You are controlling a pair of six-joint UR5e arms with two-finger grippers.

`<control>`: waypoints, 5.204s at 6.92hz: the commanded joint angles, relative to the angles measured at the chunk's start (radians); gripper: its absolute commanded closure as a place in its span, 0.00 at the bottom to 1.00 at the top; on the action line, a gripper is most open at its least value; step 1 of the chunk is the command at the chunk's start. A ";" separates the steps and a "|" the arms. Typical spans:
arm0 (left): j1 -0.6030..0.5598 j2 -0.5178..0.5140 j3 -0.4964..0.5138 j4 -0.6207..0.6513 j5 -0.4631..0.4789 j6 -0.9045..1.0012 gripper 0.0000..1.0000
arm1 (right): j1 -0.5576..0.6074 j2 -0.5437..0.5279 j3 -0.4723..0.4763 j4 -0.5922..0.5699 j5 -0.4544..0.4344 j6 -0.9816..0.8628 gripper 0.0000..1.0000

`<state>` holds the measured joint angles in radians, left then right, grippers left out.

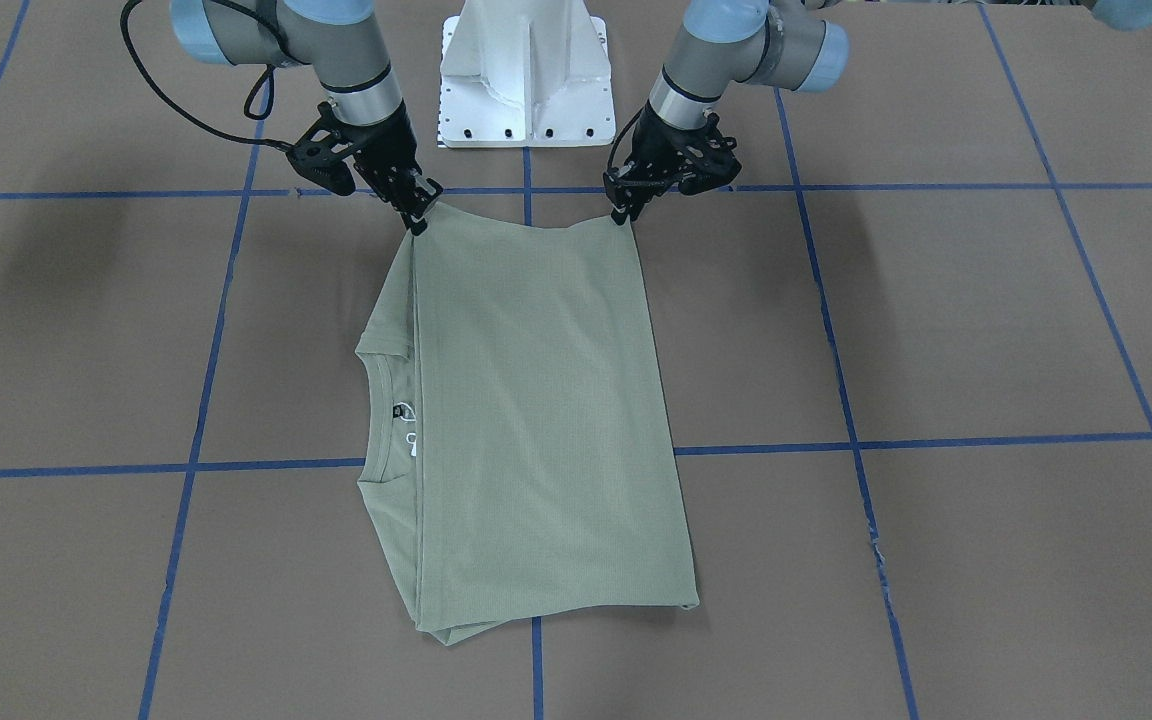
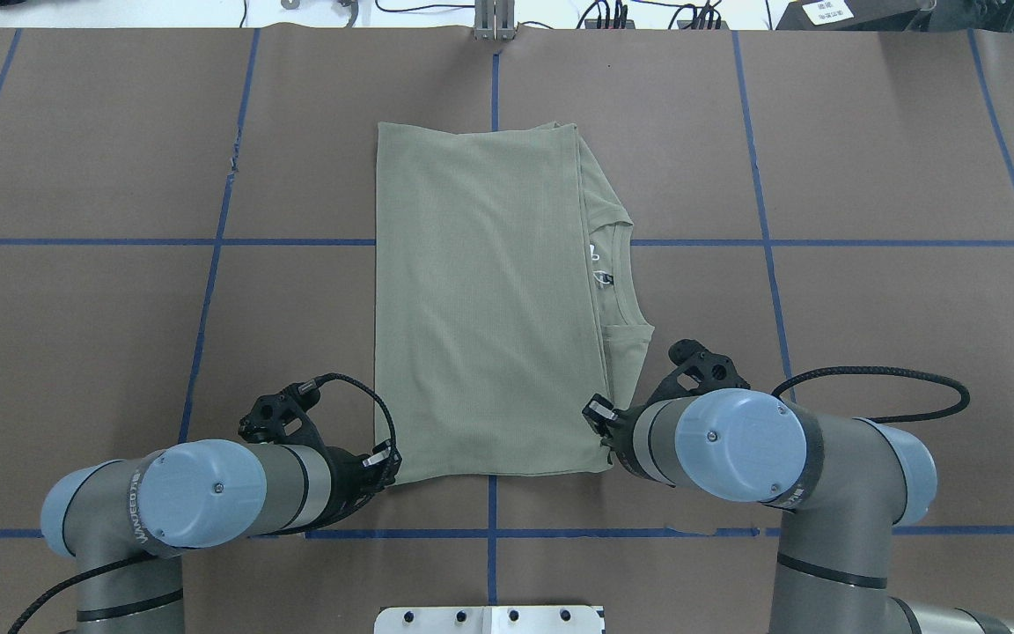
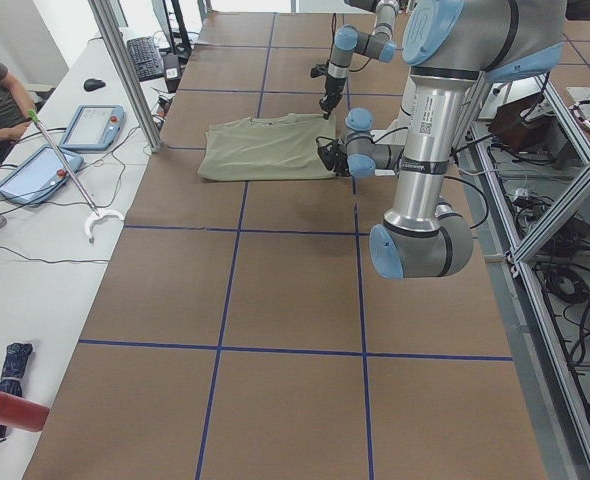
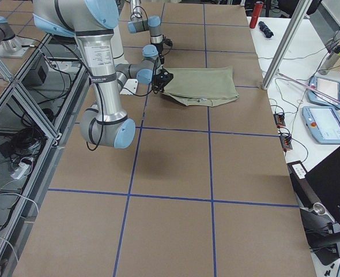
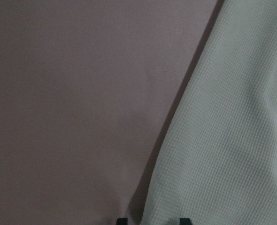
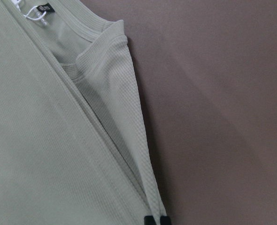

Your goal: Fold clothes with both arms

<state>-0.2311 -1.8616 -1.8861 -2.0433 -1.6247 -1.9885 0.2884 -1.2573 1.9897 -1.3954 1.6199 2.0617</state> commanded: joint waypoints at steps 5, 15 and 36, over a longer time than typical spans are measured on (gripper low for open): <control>0.052 0.064 -0.287 0.133 -0.006 -0.070 1.00 | -0.051 -0.112 0.182 -0.023 -0.005 0.041 1.00; -0.427 -0.215 0.169 -0.030 -0.107 0.323 1.00 | 0.336 0.277 -0.297 -0.005 0.130 -0.157 1.00; -1.081 0.060 0.374 -0.154 -0.676 1.576 0.54 | 1.188 -0.051 -0.678 0.178 0.774 -1.729 0.00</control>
<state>-1.1959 -1.8486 -1.5017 -2.2751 -2.2178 -0.6136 1.3726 -1.2593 1.2873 -1.1673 2.3387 0.4590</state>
